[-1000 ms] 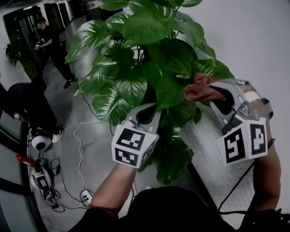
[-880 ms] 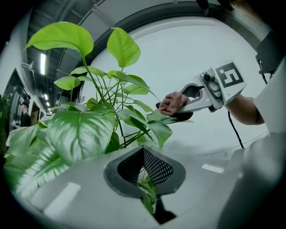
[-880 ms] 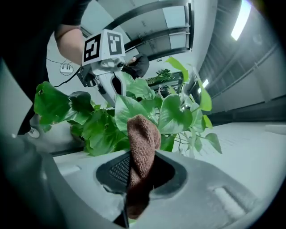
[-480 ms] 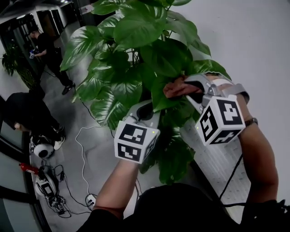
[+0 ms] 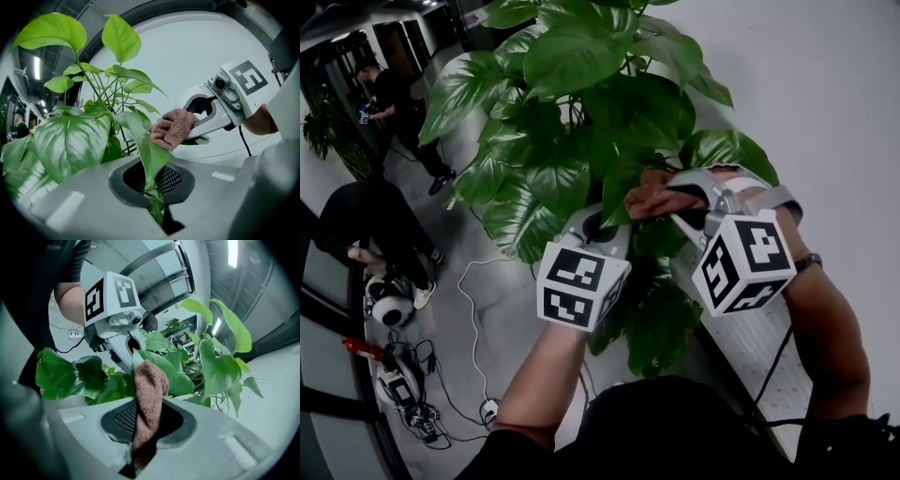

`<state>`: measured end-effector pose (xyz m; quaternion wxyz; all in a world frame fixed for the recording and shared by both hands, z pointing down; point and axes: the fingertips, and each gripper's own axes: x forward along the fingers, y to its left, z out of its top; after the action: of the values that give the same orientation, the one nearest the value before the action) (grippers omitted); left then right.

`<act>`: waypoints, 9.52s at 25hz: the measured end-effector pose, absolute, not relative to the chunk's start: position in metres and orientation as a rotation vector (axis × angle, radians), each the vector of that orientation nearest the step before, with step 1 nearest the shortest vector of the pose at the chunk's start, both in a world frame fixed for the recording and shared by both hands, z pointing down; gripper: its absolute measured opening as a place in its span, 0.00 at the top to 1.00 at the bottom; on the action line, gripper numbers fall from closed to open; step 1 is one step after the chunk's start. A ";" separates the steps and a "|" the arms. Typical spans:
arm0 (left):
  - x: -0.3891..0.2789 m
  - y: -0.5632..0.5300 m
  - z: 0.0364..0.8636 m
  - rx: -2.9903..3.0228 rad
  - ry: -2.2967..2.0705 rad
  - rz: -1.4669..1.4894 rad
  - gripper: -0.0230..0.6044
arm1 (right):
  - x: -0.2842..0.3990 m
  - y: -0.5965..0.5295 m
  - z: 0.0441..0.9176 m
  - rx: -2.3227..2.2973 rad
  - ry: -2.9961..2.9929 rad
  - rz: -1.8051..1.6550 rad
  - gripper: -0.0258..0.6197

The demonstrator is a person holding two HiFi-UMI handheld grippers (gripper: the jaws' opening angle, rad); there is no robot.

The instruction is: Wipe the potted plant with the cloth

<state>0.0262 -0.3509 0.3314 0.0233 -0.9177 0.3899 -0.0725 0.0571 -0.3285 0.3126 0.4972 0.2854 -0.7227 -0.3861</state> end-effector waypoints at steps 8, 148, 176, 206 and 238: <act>0.028 -0.346 0.333 -2.791 1.178 -0.274 0.94 | 0.039 -0.316 0.312 0.708 -1.789 -0.935 0.86; 0.016 -0.320 0.233 -2.699 1.417 -0.461 0.94 | 0.012 -0.274 0.218 0.369 -2.037 -0.977 0.86; -0.034 -0.357 0.151 -2.583 1.368 -0.320 0.94 | -0.009 -0.369 0.067 0.827 -1.857 -1.123 0.86; -0.045 -0.358 0.171 -2.543 1.311 -0.377 0.94 | -0.068 -0.319 0.150 0.598 -1.918 -1.081 0.86; -0.073 -0.286 0.209 -2.548 1.567 -0.412 0.94 | -0.032 -0.231 0.185 0.503 -2.044 -1.037 0.86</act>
<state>-0.0734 -0.2860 0.2092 0.0612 -0.8422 0.5181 -0.1363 -0.0322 -0.2315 0.1850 0.3874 0.1975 -0.8030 -0.4075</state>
